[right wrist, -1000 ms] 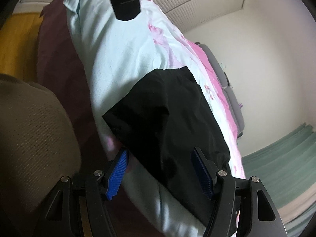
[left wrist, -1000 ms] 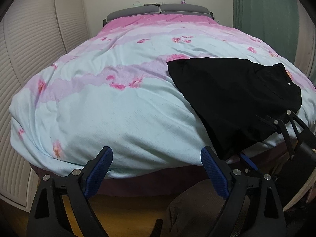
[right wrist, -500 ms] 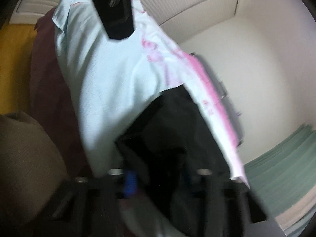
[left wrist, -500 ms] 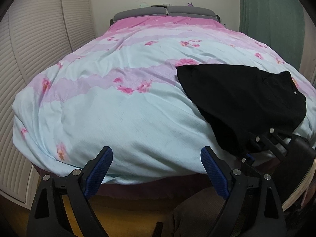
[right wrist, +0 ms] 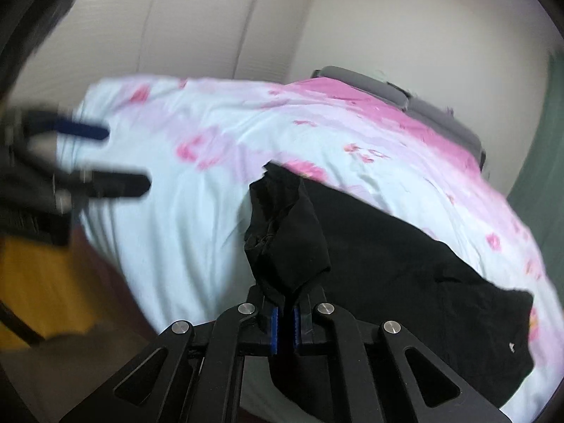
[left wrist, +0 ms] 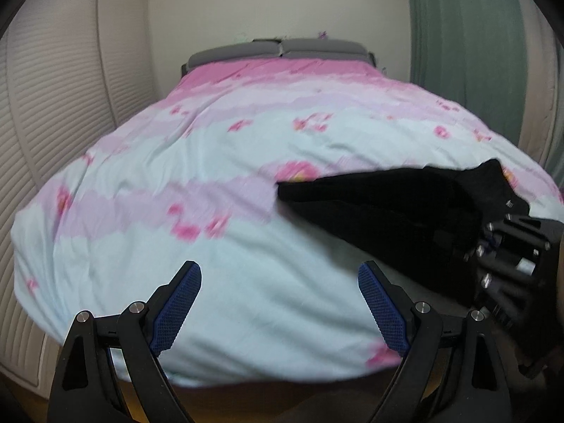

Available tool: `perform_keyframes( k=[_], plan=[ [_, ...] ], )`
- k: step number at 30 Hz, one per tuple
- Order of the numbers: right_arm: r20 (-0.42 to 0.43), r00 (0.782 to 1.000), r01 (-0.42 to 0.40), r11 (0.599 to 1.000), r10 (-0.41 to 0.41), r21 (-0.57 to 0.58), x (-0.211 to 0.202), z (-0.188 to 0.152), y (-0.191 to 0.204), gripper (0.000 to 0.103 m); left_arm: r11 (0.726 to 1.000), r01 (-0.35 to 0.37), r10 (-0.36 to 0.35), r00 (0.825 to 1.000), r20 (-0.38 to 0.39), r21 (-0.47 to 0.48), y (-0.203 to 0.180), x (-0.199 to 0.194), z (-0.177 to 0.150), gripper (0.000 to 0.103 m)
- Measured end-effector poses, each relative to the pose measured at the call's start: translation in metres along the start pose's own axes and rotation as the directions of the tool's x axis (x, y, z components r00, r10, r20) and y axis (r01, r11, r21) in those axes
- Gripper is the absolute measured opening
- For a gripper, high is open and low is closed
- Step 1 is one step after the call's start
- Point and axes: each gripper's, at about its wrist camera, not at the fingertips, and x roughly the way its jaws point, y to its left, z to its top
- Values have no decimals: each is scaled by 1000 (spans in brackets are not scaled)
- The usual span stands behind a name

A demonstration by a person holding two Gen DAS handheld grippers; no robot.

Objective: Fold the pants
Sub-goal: 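Grasp the edge of the black pants bundle with the right gripper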

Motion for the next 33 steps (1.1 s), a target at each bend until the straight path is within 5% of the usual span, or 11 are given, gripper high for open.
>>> perform_keyframes(
  k=[5, 12, 19, 28, 33],
  plan=[
    [26, 998, -70, 966, 65, 249, -6, 13, -88, 5, 998, 44, -46, 998, 35, 34, -40, 14, 34, 92],
    [78, 994, -103, 828, 72, 551, -12, -7, -220, 5, 990, 105, -110, 993, 53, 89, -110, 49, 78, 92],
    [107, 994, -84, 607, -1, 790, -20, -75, -329, 5, 968, 179, -189, 981, 43, 173, -192, 83, 108, 93],
    [13, 999, 0, 388, -31, 922, -20, -189, -377, 5, 917, 212, -237, 971, 33, 338, -277, 96, 97, 93],
    [10, 999, 6, 395, -38, 919, -12, -204, -364, 5, 917, 203, -221, 975, 14, 342, -284, 102, 94, 93]
  ],
)
